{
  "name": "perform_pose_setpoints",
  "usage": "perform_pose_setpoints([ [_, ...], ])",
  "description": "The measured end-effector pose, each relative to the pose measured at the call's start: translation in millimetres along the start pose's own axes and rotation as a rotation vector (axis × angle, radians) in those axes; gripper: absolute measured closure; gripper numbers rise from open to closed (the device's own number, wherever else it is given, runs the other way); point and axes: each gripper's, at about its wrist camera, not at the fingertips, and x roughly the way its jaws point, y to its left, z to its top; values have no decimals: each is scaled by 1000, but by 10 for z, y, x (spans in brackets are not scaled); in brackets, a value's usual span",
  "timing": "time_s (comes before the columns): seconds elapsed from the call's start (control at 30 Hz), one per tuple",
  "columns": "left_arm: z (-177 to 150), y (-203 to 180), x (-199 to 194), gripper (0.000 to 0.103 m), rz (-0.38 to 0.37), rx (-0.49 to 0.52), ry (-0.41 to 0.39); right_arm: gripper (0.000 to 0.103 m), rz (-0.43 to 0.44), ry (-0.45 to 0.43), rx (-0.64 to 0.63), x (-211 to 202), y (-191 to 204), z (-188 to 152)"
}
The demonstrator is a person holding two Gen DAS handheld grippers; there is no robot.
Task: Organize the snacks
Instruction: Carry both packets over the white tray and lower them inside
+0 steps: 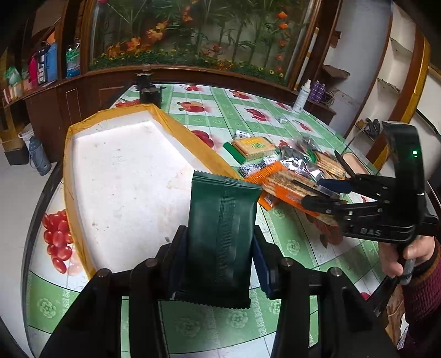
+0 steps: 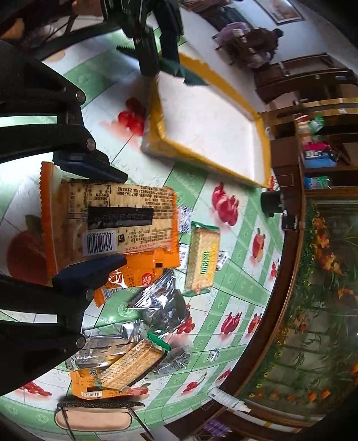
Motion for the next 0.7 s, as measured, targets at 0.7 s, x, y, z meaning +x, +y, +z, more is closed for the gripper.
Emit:
perform_pose_setpoints([
  [0.7, 658, 630, 116, 59, 120, -129, -7, 46, 159, -82, 103, -113, 342, 785],
])
